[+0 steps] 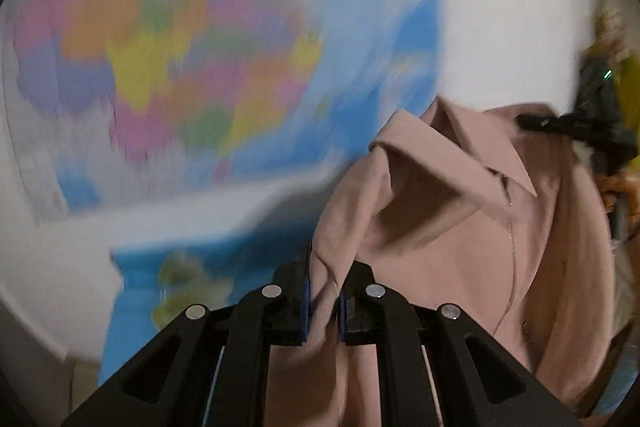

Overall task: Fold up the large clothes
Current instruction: 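Lay the held pink jacket flat on the blue sheet and open both grippers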

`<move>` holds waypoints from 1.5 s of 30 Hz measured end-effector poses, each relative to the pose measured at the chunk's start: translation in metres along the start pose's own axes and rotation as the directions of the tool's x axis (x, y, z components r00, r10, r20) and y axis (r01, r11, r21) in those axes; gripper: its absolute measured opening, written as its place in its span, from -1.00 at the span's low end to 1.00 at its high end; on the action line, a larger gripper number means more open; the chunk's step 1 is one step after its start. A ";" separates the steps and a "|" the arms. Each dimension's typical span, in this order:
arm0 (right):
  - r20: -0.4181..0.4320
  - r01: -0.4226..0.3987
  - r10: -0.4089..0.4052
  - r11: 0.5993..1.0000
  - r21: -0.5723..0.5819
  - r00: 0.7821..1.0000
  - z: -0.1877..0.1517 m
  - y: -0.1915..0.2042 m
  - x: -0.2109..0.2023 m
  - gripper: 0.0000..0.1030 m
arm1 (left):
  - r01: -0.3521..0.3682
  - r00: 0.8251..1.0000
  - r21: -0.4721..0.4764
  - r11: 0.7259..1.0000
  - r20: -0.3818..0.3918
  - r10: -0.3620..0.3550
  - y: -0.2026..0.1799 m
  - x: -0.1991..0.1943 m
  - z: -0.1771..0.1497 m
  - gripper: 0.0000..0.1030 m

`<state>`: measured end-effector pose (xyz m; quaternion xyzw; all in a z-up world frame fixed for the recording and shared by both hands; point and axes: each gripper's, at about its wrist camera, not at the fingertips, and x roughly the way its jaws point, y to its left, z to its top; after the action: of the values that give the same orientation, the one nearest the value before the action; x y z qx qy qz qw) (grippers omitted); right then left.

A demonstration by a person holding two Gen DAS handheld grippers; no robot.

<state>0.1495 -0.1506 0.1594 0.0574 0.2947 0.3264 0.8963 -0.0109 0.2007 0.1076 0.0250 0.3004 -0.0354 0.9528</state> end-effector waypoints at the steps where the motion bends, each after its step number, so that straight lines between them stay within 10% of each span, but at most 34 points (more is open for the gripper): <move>1: -0.066 0.021 -0.020 1.000 0.009 0.998 -0.011 -0.013 0.039 -0.83 | 0.000 0.998 0.013 1.000 -0.068 0.000 0.002 0.034 -0.013 -0.84; 7: -0.213 0.110 -0.082 0.986 0.123 0.974 -0.054 -0.073 0.128 -0.76 | 0.043 0.966 0.004 0.999 -0.257 -0.041 0.024 0.130 -0.054 -0.61; 12: -0.219 0.142 -0.135 0.990 0.018 0.966 -0.044 -0.063 0.111 -0.48 | 0.208 0.962 -0.069 0.976 -0.163 -0.217 0.066 0.112 -0.038 0.54; 16: -0.161 0.204 -0.210 0.978 -0.051 0.964 -0.031 -0.052 0.094 -0.21 | 0.245 0.959 -0.108 0.964 -0.117 -0.257 0.095 0.121 -0.027 0.58; 19: -0.147 0.185 -0.187 0.982 -0.027 0.971 -0.031 -0.051 0.084 0.49 | 0.262 0.938 -0.156 0.952 -0.193 -0.289 0.102 0.145 -0.034 0.57; 24: -0.212 0.185 -0.194 0.981 -0.062 0.958 -0.050 -0.055 0.092 0.43 | 0.238 0.879 -0.180 0.955 -0.378 -0.290 0.096 0.190 -0.066 0.47; 27: -0.232 0.145 -0.158 0.987 -0.071 0.960 -0.057 -0.054 0.098 -0.72 | 0.256 0.854 -0.169 0.952 -0.422 -0.304 0.088 0.201 -0.078 -0.17; 30: -0.188 0.135 -0.145 0.989 -0.066 0.971 -0.047 -0.052 0.086 -0.84 | 0.247 0.862 -0.181 0.952 -0.407 -0.301 0.085 0.200 -0.072 -0.79; 34: -0.089 0.166 -0.162 0.985 0.039 0.983 -0.023 -0.073 0.067 -0.88 | 0.234 0.920 -0.167 0.958 -0.281 -0.273 0.080 0.176 -0.040 -0.74; 36: -0.157 0.211 -0.199 0.975 0.068 0.967 -0.028 -0.084 0.079 -0.78 | 0.172 0.937 -0.108 0.979 -0.288 -0.197 0.071 0.176 -0.035 -0.38; 40: -0.156 0.312 -0.297 0.946 0.084 0.942 -0.046 -0.094 0.063 0.20 | 0.100 0.950 -0.049 0.994 -0.293 -0.110 0.061 0.180 -0.046 -0.09; 45: -0.065 0.294 -0.292 0.956 0.022 0.954 -0.079 -0.059 -0.010 0.77 | 0.075 0.975 -0.064 0.995 -0.207 -0.087 0.067 0.146 -0.063 0.26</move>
<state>0.1313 -0.2094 0.0820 0.0173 0.3323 0.1869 0.9243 0.0783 0.2645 -0.0260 -0.0104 0.4006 -0.0631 0.9140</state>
